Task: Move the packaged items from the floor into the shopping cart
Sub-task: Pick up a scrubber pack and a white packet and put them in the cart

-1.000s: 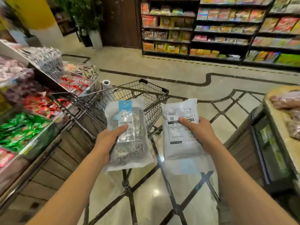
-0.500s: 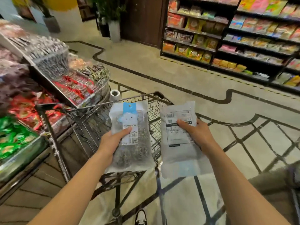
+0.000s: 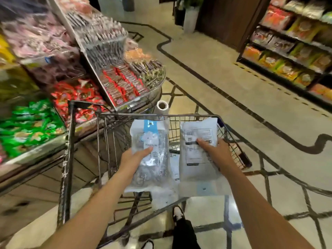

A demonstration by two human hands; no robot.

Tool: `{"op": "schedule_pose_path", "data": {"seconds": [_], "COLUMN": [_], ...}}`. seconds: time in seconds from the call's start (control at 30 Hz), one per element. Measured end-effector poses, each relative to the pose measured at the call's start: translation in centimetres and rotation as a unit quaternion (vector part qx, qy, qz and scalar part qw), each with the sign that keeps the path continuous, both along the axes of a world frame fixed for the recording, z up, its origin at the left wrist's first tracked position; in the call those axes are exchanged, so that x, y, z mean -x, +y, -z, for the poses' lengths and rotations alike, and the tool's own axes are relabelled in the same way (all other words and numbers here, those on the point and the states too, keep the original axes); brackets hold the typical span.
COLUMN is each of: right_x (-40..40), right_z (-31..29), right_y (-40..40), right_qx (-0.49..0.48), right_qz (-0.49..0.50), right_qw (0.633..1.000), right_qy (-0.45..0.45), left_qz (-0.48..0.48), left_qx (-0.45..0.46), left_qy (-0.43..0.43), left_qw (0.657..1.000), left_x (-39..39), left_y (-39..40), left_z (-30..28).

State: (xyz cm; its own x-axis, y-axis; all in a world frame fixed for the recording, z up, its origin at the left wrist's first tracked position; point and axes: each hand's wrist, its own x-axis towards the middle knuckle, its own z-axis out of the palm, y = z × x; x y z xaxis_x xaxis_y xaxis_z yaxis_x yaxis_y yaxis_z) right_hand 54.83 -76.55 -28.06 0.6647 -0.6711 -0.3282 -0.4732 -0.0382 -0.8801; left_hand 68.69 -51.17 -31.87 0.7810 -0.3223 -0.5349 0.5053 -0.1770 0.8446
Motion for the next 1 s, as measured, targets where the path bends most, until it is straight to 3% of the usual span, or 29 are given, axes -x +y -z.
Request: {"op": "schedule_pose_path", "data": {"seconds": [0.3, 0.5, 0.77, 1.0], "right_x": [-5.9, -6.6, -5.7, -6.7], "right_z": [11.0, 19.1, 28.6, 33.7], "right_y": [-5.7, -6.5, -6.6, -5.5], "right_qx": [-0.012, -0.029, -0.053, -0.018], "right_qz": [-0.084, -0.124, -0.123, -0.146], "right_qw": [0.993, 0.974, 0.964, 0.95], "right_qy": [0.086, 0.187, 0.23, 0.275], "left_qz": [-0.118, -0.17, -0.108, -0.052], "left_qx": [-0.138, -0.197, -0.316, -0.42], "left_qy": [0.021, 0.103, 0.074, 0.084], "left_qw": [0.983, 0.96, 0.94, 0.902], "left_x": [-0.4, 1.3, 3.1, 3.9], "left_y": [-5.2, -8.4, -10.0, -11.8], "left_z": [8.4, 16.4, 25.5, 28.9]}}
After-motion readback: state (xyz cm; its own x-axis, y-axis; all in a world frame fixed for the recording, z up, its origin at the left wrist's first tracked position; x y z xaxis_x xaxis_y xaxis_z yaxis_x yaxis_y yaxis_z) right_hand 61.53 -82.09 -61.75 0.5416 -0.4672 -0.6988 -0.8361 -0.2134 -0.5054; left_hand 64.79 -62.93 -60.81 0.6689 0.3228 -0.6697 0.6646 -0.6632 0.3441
